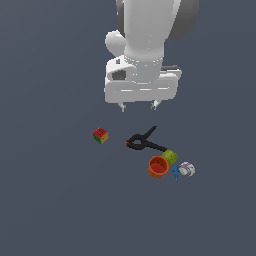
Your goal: Pick up a designated object from a clutter of objects.
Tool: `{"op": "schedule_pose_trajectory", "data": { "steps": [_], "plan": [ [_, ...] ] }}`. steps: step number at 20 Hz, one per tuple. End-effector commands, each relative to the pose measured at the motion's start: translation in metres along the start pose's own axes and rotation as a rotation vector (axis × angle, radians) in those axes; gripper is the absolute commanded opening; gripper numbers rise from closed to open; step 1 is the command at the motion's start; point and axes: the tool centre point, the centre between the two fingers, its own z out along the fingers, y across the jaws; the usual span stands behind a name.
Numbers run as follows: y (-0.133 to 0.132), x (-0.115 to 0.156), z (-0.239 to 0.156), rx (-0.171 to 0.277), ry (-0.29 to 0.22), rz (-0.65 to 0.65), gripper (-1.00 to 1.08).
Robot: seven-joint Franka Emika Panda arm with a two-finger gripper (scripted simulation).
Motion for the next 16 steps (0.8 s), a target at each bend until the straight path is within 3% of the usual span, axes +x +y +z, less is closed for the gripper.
{"op": "schedule_pose_trajectory", "data": {
  "steps": [1, 16],
  "plan": [
    [0.0000, 0.0000, 0.0000, 0.000, 0.000, 0.000, 1.00],
    [0.0082, 0.0017, 0.0002, 0.031, -0.006, 0.025, 1.00]
  ]
}}
